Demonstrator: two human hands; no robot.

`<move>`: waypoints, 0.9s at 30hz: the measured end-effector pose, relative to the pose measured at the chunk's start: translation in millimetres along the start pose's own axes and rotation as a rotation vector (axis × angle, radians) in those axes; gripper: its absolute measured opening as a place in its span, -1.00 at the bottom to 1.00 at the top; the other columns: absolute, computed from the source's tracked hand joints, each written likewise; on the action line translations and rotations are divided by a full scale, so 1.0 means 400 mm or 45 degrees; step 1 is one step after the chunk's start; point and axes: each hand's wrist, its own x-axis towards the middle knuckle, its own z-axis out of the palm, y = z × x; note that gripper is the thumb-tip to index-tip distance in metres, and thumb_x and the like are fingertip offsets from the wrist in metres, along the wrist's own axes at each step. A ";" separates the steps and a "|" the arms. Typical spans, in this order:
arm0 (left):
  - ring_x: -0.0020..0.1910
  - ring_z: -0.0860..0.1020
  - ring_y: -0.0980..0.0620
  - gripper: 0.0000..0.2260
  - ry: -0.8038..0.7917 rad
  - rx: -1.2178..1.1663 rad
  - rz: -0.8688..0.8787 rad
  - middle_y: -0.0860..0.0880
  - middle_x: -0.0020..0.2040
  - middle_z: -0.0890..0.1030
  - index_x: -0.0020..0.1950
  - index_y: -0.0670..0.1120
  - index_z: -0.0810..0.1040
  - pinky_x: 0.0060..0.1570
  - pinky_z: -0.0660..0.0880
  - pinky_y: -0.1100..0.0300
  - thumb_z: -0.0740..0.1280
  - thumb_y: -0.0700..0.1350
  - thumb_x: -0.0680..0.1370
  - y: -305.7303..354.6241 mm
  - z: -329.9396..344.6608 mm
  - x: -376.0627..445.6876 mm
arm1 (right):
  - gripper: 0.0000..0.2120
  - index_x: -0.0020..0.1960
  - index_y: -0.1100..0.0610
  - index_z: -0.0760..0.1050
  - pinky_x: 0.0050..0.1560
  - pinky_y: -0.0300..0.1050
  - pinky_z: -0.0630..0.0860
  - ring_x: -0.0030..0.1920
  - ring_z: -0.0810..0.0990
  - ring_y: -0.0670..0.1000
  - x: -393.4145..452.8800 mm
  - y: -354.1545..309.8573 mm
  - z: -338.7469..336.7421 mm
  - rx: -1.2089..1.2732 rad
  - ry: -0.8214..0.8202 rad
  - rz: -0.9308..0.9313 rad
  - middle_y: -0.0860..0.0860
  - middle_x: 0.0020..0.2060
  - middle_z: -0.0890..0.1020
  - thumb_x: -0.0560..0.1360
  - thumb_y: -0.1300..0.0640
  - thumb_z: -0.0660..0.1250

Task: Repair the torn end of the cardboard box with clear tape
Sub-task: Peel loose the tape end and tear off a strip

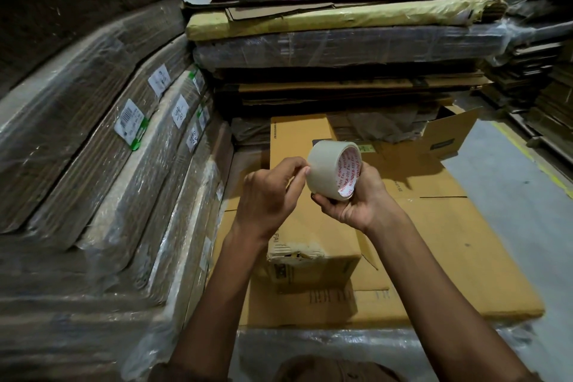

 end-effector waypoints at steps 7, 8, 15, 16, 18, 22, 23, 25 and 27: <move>-0.52 0.53 -0.07 -0.88 -0.152 0.279 0.113 -0.02 -0.39 0.60 0.14 -0.04 0.37 -0.54 0.45 0.05 0.15 -0.01 0.68 -0.008 0.008 0.003 | -0.57 0.16 0.10 0.53 -0.37 -0.01 0.66 -0.19 0.62 0.14 0.012 -0.002 -0.005 -0.065 0.058 -0.027 0.10 0.06 0.52 0.57 -0.20 0.14; -0.51 0.54 -0.07 -0.87 -0.169 0.271 0.092 -0.01 -0.41 0.59 0.15 -0.02 0.34 -0.52 0.47 0.05 0.12 0.01 0.69 -0.008 0.011 0.000 | -0.57 0.15 0.11 0.53 -0.38 0.00 0.66 -0.21 0.62 0.14 0.010 -0.004 -0.005 -0.076 0.063 -0.031 0.10 0.04 0.53 0.57 -0.19 0.14; -0.36 0.67 0.09 -0.74 0.089 -0.334 -0.247 0.02 -0.35 0.68 0.17 0.01 0.51 -0.38 0.59 0.05 0.41 0.10 0.57 0.030 0.039 -0.020 | -0.49 0.26 0.17 0.57 -0.43 -0.01 0.66 -0.33 0.67 0.16 0.004 -0.005 0.004 0.004 -0.041 -0.006 0.19 -0.14 0.66 0.62 -0.16 0.07; -0.34 0.68 0.12 -0.78 0.176 -0.418 -0.311 0.01 -0.33 0.69 0.13 0.02 0.54 -0.36 0.61 0.07 0.47 0.00 0.55 0.044 0.045 -0.021 | -0.47 0.27 0.18 0.57 -0.45 -0.02 0.65 -0.33 0.68 0.16 0.005 -0.004 0.009 0.000 -0.045 -0.009 0.20 -0.14 0.66 0.62 -0.17 0.06; -0.33 0.68 0.12 -0.79 0.296 -0.552 -0.421 -0.02 -0.32 0.69 0.08 0.04 0.59 -0.31 0.65 0.07 0.50 -0.18 0.51 0.063 0.054 -0.020 | -0.46 0.27 0.19 0.57 -0.49 -0.05 0.64 -0.35 0.67 0.15 0.005 0.000 0.018 -0.005 -0.019 -0.039 0.19 -0.15 0.66 0.62 -0.18 0.06; -0.41 0.63 -0.02 -0.79 0.318 -0.631 -0.491 -0.06 -0.38 0.65 0.01 0.05 0.61 -0.36 0.62 -0.02 0.49 -0.23 0.51 0.071 0.051 -0.009 | -0.45 0.34 0.19 0.54 -0.52 -0.10 0.59 -0.30 0.65 0.15 0.008 0.012 0.026 -0.001 0.074 -0.118 0.18 -0.12 0.64 0.63 -0.16 0.03; -0.43 0.62 -0.02 -0.80 0.303 -0.622 -0.502 -0.05 -0.40 0.64 0.00 0.06 0.61 -0.39 0.61 -0.03 0.49 -0.22 0.51 0.070 0.049 -0.006 | -0.45 0.34 0.19 0.53 -0.52 -0.12 0.58 -0.29 0.64 0.15 0.008 0.015 0.027 0.002 0.096 -0.129 0.18 -0.12 0.64 0.64 -0.15 0.02; -0.44 0.62 -0.01 -0.82 0.243 -0.587 -0.526 -0.05 -0.41 0.63 0.00 0.06 0.58 -0.42 0.58 -0.06 0.48 -0.19 0.52 0.066 0.047 -0.002 | -0.46 0.33 0.18 0.54 -0.53 -0.13 0.57 -0.29 0.63 0.14 0.009 0.019 0.027 -0.002 0.138 -0.153 0.18 -0.13 0.64 0.64 -0.14 0.01; -0.43 0.64 0.01 -0.82 0.168 -0.529 -0.534 -0.03 -0.40 0.64 -0.02 0.07 0.56 -0.44 0.55 -0.06 0.48 -0.17 0.53 0.061 0.047 0.002 | -0.46 0.32 0.18 0.54 -0.53 -0.13 0.57 -0.32 0.64 0.12 0.012 0.020 0.025 -0.014 0.162 -0.170 0.17 -0.13 0.64 0.64 -0.13 0.00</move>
